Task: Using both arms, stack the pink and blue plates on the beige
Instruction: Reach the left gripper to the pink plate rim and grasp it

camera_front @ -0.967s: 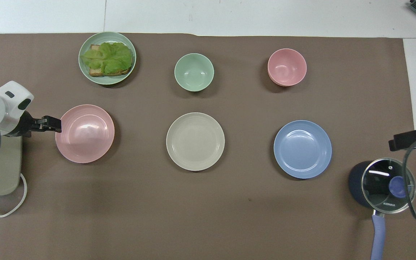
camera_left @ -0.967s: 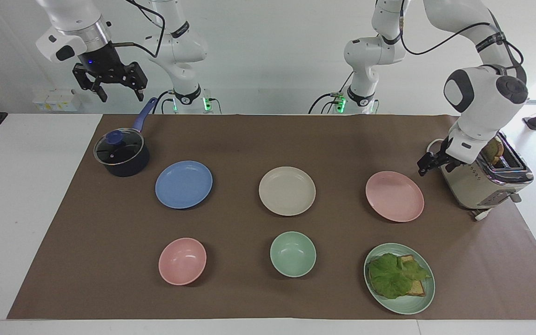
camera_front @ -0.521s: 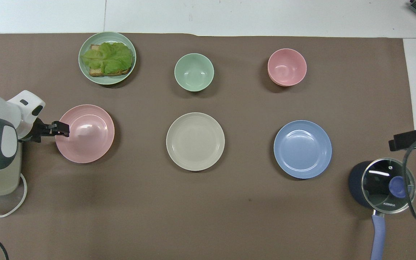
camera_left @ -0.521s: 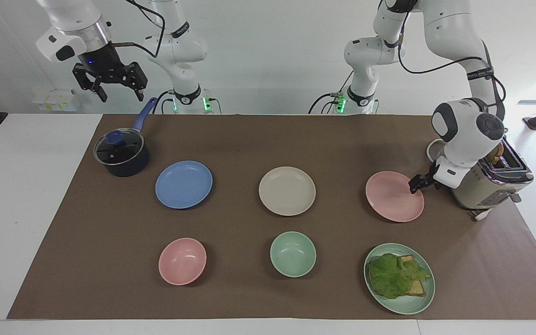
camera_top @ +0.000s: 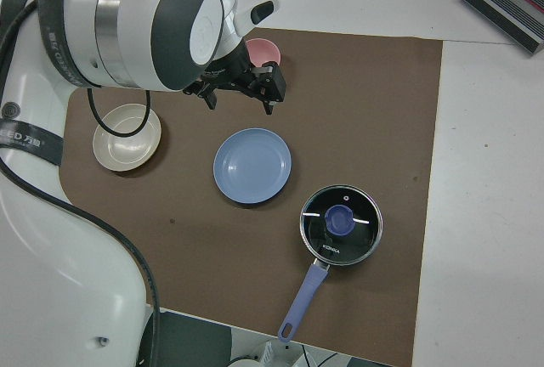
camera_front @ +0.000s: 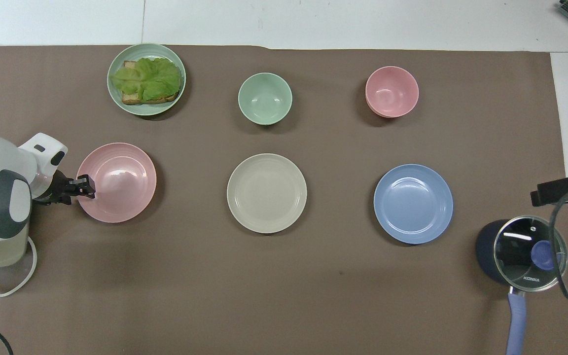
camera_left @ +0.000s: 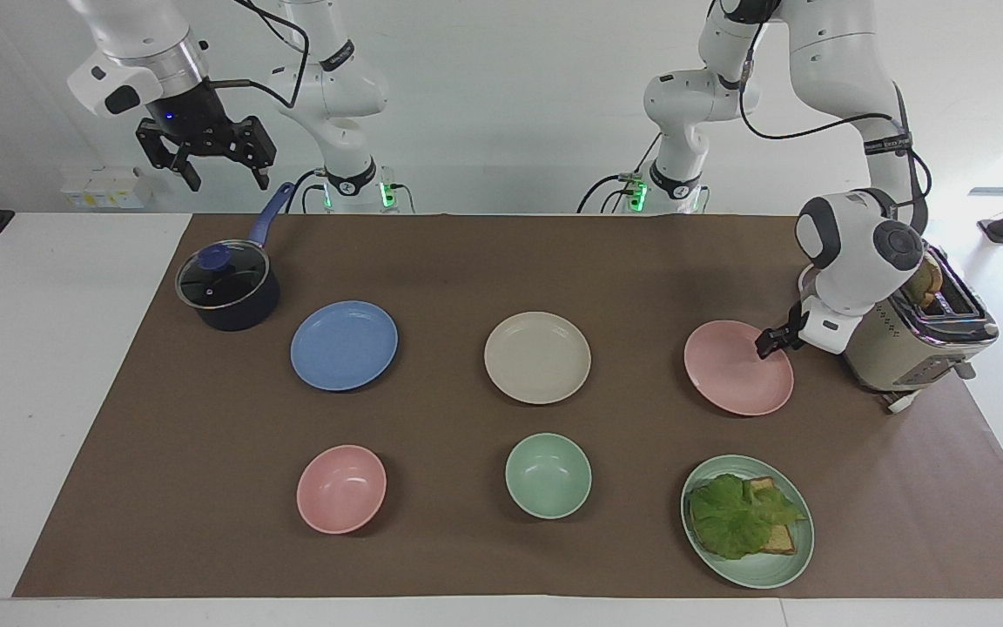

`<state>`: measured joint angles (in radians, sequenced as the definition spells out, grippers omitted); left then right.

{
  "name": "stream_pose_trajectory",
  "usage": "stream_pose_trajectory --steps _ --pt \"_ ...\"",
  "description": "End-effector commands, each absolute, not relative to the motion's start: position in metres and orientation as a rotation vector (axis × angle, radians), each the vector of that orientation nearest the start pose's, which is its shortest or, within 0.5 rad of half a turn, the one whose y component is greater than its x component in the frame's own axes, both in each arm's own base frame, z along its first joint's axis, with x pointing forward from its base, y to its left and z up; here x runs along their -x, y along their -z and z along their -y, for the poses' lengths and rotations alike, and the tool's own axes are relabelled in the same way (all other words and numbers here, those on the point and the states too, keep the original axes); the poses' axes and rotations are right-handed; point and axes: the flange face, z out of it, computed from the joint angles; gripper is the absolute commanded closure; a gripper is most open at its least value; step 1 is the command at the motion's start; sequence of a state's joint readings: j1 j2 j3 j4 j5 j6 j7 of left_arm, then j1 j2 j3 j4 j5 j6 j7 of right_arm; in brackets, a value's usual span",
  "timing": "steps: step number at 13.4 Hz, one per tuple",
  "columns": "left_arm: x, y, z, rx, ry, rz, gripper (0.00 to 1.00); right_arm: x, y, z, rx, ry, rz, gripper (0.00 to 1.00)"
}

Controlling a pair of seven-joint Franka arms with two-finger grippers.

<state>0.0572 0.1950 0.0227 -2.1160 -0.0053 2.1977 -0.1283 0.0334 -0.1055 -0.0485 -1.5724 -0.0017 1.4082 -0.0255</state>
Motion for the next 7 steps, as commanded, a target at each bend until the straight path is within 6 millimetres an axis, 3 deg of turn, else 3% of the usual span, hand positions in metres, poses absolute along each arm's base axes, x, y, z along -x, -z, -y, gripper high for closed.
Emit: stream_pose_trajectory --steps 1,4,7 --pt "-0.545 -0.320 -0.043 3.109 -0.218 0.330 1.00 -0.497 -0.666 0.012 3.153 -0.073 0.026 0.00" --pt "-0.550 -0.340 -0.047 3.103 -0.295 0.336 1.00 -0.497 -0.666 0.013 3.153 -0.073 0.021 0.00" --pt "-0.566 -0.402 -0.045 3.144 -0.392 0.378 1.00 -0.497 -0.667 0.013 3.152 -0.071 0.019 0.00"
